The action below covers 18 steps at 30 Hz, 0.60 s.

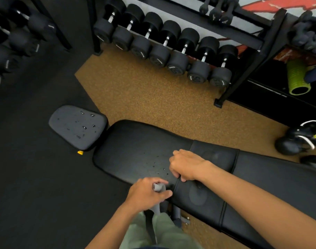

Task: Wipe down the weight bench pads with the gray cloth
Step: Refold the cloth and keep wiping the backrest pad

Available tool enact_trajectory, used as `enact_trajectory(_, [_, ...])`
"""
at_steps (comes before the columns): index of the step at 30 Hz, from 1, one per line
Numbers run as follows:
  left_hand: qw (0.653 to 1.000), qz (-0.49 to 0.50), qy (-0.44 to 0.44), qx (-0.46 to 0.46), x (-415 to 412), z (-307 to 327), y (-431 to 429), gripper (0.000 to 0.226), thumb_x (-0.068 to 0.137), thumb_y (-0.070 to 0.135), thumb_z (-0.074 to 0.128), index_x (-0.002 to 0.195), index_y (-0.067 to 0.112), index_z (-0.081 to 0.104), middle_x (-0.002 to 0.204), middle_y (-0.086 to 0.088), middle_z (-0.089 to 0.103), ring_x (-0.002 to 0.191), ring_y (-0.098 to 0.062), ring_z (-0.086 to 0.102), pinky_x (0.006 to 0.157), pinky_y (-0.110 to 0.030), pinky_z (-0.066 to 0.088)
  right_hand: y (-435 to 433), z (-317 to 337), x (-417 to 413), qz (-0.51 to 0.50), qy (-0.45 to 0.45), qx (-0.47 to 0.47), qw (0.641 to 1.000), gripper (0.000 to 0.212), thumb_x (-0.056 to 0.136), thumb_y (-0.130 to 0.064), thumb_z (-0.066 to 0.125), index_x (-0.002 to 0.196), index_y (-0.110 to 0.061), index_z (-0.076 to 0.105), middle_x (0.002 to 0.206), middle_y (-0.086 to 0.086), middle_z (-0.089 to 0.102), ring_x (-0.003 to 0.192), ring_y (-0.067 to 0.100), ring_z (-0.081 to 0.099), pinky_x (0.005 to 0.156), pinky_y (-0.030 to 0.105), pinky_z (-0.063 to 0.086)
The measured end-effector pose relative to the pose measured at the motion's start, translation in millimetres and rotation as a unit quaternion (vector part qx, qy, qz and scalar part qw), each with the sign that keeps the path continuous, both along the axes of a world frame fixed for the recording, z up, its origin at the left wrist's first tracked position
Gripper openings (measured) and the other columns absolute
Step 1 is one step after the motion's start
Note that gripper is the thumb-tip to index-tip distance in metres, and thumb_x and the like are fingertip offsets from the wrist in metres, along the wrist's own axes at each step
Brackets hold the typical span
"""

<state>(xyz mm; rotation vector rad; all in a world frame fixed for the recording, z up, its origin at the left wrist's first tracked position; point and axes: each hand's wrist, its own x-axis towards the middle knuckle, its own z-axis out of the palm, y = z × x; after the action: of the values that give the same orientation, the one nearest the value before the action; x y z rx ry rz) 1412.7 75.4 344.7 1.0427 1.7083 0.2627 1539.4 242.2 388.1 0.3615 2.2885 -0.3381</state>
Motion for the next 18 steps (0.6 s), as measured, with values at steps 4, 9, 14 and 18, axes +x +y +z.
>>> enact_trajectory(4, [0.998, 0.028, 0.048, 0.008, 30.3, 0.1, 0.7, 0.046, 0.070, 0.075, 0.069, 0.108, 0.050, 0.073, 0.100, 0.026, 0.075, 0.098, 0.001, 0.068, 0.083, -0.025, 0.055, 1.3, 0.3, -6.0, 0.022, -0.018, -0.004, 1.000, 0.020, 0.077, -0.014, 0.082, 0.091, -0.022, 0.070, 0.103, -0.002, 0.068, 0.104, 0.020, 0.054, 0.080, 0.029, 0.029])
enact_trajectory(9, [0.994, 0.095, 0.043, -0.033, 48.6, -0.7, 5.6, 0.034, 0.070, 0.065, 0.074, 0.091, 0.037, 0.075, 0.090, 0.020, 0.075, 0.093, -0.007, 0.071, 0.081, -0.029, 0.058, 4.0, -6.9, -3.9, 0.018, -0.018, -0.025, 0.999, 0.028, 0.076, -0.017, 0.085, 0.094, -0.027, 0.067, 0.101, -0.006, 0.068, 0.103, 0.019, 0.055, 0.080, 0.031, 0.035])
enact_trajectory(14, [0.970, 0.178, -0.108, -0.126, 42.7, -8.7, 13.3, 0.031, 0.065, 0.047, 0.082, 0.077, 0.019, 0.075, 0.079, 0.000, 0.078, 0.084, -0.018, 0.076, 0.084, -0.046, 0.063, 2.9, -6.0, -6.9, 0.033, -0.006, -0.047, 0.998, 0.028, 0.072, -0.023, 0.089, 0.094, -0.028, 0.072, 0.102, -0.009, 0.067, 0.097, 0.012, 0.045, 0.078, 0.028, 0.029])
enact_trajectory(18, [0.992, 0.114, -0.011, -0.057, 49.8, -8.3, 9.0, 0.028, 0.072, 0.051, 0.073, 0.076, 0.024, 0.067, 0.075, 0.004, 0.072, 0.083, -0.019, 0.072, 0.075, -0.038, 0.059, 0.7, -0.1, -2.0, -0.028, 0.004, -0.081, 0.996, 0.024, 0.071, -0.018, 0.089, 0.084, -0.024, 0.070, 0.086, -0.009, 0.064, 0.086, 0.016, 0.058, 0.064, 0.029, 0.039])
